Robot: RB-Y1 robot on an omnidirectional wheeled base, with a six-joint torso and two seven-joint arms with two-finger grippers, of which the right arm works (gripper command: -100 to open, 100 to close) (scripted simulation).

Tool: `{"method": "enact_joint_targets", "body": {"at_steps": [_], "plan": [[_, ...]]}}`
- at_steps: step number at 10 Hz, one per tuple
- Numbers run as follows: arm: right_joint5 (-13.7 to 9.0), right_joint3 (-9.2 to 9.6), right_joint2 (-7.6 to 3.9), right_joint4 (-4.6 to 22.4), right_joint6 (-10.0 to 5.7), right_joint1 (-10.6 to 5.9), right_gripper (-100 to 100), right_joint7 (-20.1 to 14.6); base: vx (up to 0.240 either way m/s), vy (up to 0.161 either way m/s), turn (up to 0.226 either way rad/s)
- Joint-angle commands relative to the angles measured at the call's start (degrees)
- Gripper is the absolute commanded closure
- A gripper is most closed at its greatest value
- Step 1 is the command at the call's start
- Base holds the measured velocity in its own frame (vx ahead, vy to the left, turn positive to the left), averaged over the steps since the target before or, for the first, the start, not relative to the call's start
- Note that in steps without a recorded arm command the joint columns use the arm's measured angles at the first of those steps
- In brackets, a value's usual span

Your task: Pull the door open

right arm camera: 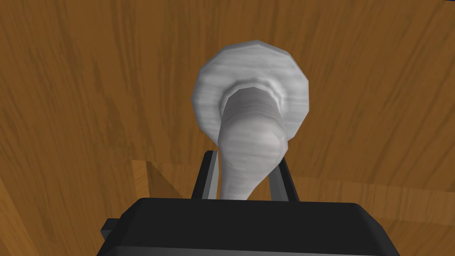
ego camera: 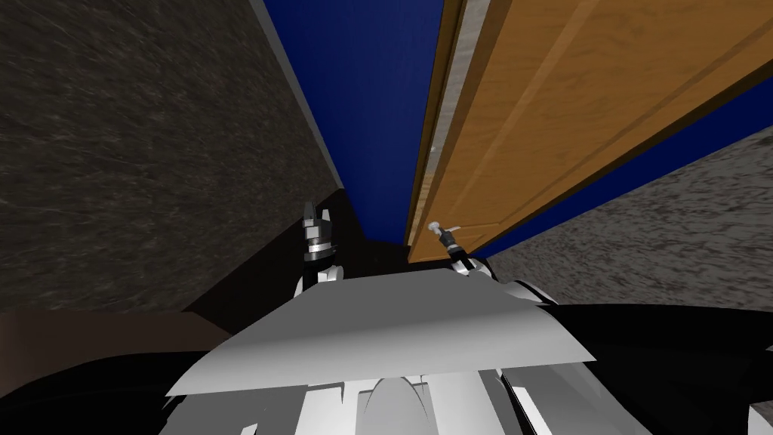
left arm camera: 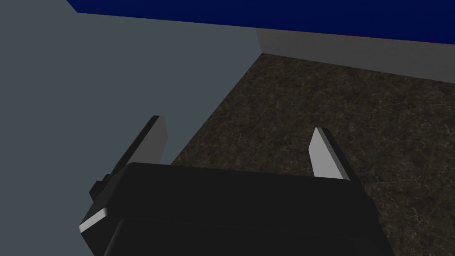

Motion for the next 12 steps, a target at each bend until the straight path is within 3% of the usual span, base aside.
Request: {"method": "enact_joint_targets", "body": {"at_steps": [1, 3, 4, 5, 12], "plan": [[0.4, 1.14, -1.24, -0.2, -1.72, 1.07, 100, -1.3, -0.208, -0.103, 0.085], [0.7, 2.39, -2.55, -0.5, -3.58, 2.2, 100, -2.8, -0.19, -0.084, 0.094], [0.7, 2.22, -1.81, 0.1, -3.2, 1.62, 100, -2.3, -0.104, -0.033, 0.021], [0.8, 2.85, -2.67, 0.5, -5.13, 2.69, 100, -3.2, -0.173, -0.05, 0.184], [0.6, 4.45, -5.92, 2.0, -11.68, 5.78, 100, -5.7, -0.214, -0.104, 0.179]]}}
